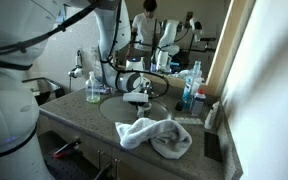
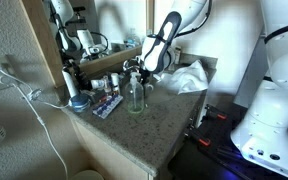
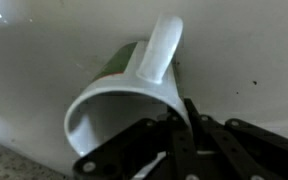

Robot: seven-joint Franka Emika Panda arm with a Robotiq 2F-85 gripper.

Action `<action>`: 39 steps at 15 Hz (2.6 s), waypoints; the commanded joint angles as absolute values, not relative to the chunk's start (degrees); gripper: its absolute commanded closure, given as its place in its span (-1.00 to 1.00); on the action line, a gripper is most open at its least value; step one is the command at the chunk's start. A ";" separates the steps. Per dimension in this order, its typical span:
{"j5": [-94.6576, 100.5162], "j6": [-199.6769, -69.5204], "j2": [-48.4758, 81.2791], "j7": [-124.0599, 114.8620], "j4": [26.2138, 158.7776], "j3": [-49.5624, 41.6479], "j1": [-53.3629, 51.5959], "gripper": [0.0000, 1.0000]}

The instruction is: Put the cup in the sink, then open the tap then close it, then take out the cup from the sink

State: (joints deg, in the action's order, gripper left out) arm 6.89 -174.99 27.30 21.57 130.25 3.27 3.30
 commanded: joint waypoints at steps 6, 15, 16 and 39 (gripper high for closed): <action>8.44 -180.75 25.89 17.34 134.40 2.39 2.92 0.90; 8.48 -179.83 28.01 17.90 131.90 4.32 3.21 0.91; 8.55 -179.75 28.26 17.93 131.65 4.32 3.08 0.91; 9.46 -176.34 24.59 15.64 132.04 0.42 -0.29 -1.00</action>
